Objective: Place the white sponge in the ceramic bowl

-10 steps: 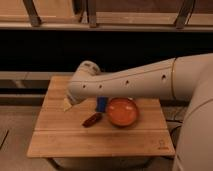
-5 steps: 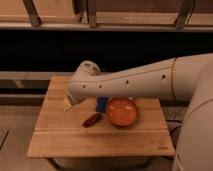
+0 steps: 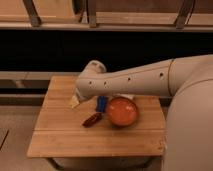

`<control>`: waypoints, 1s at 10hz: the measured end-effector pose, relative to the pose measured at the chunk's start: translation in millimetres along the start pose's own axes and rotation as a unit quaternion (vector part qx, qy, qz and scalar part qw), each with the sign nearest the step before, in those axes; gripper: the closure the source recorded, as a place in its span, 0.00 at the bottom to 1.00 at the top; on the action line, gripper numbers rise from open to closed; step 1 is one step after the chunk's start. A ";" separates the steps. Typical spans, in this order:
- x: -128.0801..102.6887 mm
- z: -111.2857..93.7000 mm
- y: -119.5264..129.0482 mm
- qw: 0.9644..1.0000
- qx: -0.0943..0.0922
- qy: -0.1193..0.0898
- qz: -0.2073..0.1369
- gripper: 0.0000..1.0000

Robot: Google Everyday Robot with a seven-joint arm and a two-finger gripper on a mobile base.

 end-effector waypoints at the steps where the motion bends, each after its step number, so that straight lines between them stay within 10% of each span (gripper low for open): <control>1: 0.7 8.1 -6.6 1.000 -0.007 -0.003 0.011 0.22; 4: -3.7 30.9 -12.6 1.000 -0.025 -0.009 0.015 0.22; 10: -4.4 49.5 -81.1 0.998 -0.002 -0.030 0.047 0.22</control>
